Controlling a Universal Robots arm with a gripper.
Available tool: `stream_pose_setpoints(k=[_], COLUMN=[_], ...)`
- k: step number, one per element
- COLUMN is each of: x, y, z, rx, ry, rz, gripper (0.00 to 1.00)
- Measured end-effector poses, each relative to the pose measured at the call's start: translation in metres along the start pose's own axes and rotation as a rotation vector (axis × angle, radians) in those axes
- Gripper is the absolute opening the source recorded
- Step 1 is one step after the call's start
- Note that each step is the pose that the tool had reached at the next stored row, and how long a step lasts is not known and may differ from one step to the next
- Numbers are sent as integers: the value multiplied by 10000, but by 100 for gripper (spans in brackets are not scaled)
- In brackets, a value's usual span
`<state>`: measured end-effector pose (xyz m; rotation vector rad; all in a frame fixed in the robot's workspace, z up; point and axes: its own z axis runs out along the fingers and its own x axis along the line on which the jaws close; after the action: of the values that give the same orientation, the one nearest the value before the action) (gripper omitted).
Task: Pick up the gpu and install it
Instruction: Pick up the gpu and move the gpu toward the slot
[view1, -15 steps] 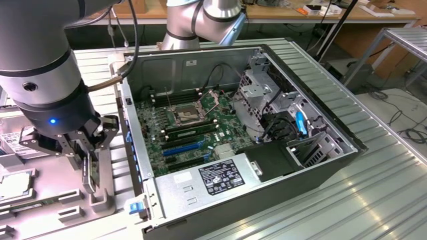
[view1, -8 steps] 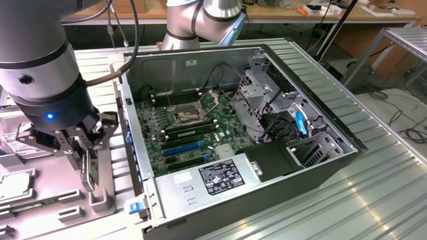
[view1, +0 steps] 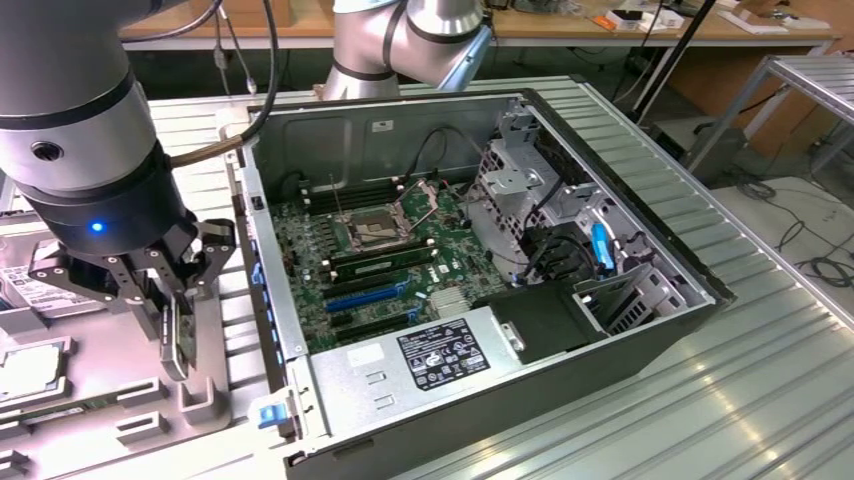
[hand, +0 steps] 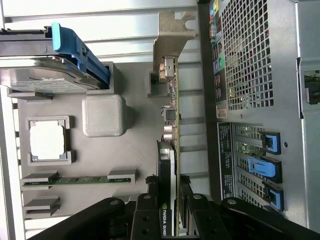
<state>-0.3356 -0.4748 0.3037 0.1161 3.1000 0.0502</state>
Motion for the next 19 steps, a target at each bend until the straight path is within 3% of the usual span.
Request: stream_pose_setpoints(k=[19], x=[-3], y=[3], z=[-79], rx=[1], ry=[1], rz=[0], gripper=[27])
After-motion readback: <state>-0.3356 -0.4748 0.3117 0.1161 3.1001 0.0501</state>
